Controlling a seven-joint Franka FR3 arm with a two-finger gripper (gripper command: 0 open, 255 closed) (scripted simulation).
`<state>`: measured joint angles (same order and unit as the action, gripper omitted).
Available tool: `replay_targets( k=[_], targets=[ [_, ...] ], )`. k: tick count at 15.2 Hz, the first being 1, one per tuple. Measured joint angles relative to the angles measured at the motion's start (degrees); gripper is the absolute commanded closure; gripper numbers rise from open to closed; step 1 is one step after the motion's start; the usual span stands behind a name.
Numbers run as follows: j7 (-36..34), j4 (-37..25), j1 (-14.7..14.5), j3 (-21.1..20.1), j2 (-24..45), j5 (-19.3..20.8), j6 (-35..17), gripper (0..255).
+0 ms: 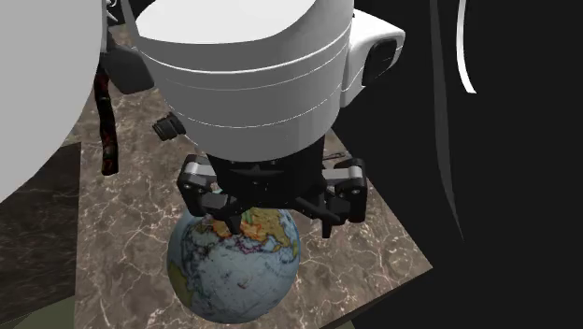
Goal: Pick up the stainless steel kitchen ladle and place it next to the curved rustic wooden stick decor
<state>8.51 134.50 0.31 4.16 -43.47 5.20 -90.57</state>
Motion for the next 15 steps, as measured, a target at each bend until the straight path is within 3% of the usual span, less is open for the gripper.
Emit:
replay_targets(
  k=[3,7,15],
  targets=[
    [-3.3,0.6,0.6,-0.8,1.8,-1.1,-2.3,0],
    [-13.7,1.6,2.2,-3.5,6.7,-4.3,-8.4,0],
    [-34.0,-0.2,5.8,-7.4,21.7,-9.0,-23.0,0]
  ],
)
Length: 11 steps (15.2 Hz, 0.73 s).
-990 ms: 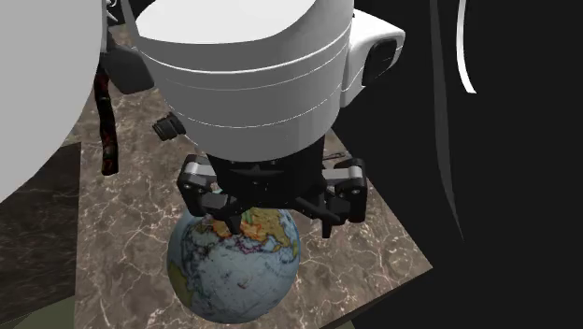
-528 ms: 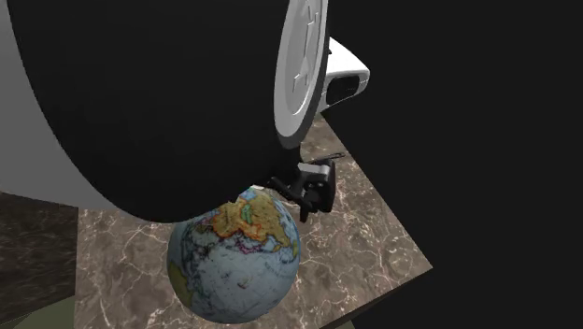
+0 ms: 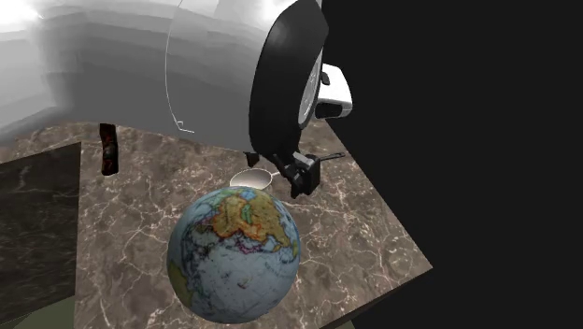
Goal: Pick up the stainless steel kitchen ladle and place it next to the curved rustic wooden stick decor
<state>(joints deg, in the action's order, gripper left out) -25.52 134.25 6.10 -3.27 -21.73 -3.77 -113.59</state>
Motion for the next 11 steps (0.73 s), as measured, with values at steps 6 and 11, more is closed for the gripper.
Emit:
replay_targets(
  k=[6,11],
  targets=[
    [-14.9,-4.1,2.0,-1.8,11.9,-1.9,-9.3,0],
    [-23.4,-6.9,3.0,-1.8,19.8,-2.5,-15.4,0]
  ],
)
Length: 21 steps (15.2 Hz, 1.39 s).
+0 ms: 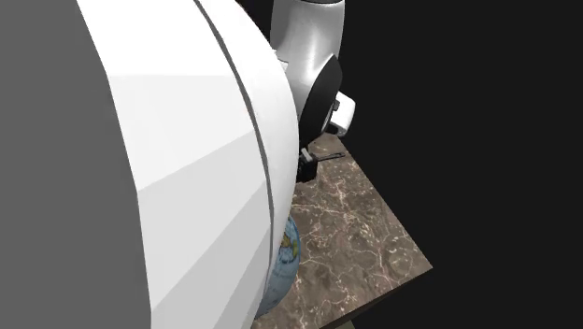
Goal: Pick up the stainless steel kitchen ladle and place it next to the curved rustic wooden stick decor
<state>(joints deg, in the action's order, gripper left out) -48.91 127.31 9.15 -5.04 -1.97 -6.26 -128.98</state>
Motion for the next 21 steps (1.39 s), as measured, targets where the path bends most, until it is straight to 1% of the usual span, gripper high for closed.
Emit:
replay_targets(
  k=[6,13,14,21],
  targets=[
    [-0.7,1.4,-0.2,-0.2,3.1,-0.1,-4.6,0],
    [-0.7,1.5,-0.2,-0.2,3.5,-0.1,-5.1,0],
    [-0.7,1.5,-0.2,-0.2,3.5,-0.1,-5.1,255],
    [-0.7,1.5,-0.2,-0.2,3.5,-0.1,-5.1,255]
  ],
)
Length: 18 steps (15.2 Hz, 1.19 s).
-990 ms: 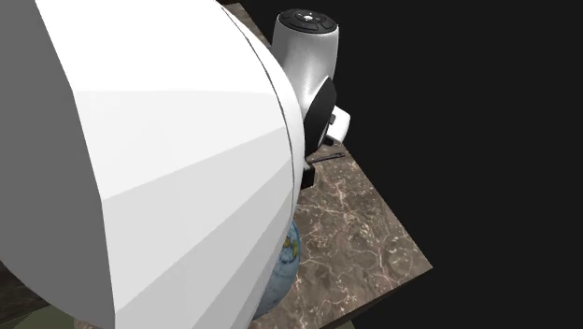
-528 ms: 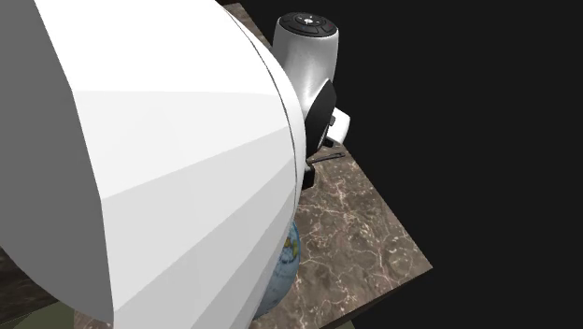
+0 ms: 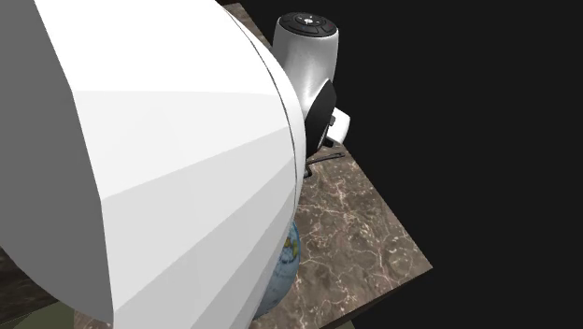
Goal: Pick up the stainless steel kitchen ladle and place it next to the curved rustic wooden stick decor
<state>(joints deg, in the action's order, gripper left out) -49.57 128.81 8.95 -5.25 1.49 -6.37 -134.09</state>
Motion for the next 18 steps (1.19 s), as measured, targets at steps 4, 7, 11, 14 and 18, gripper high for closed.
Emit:
replay_targets(
  k=[4,7,11,14,18],
  targets=[
    [-0.1,-0.2,0.0,0.0,-0.1,0.0,0.3,255],
    [-0.2,-1.0,0.0,0.0,-1.3,0.1,2.3,255],
    [-0.4,-2.5,0.1,0.1,-2.8,0.2,5.3,255],
    [-0.5,-3.7,0.1,0.1,-3.7,0.2,7.4,255],
    [-0.9,-5.5,0.1,0.1,-5.2,0.3,10.7,255]
  ],
)
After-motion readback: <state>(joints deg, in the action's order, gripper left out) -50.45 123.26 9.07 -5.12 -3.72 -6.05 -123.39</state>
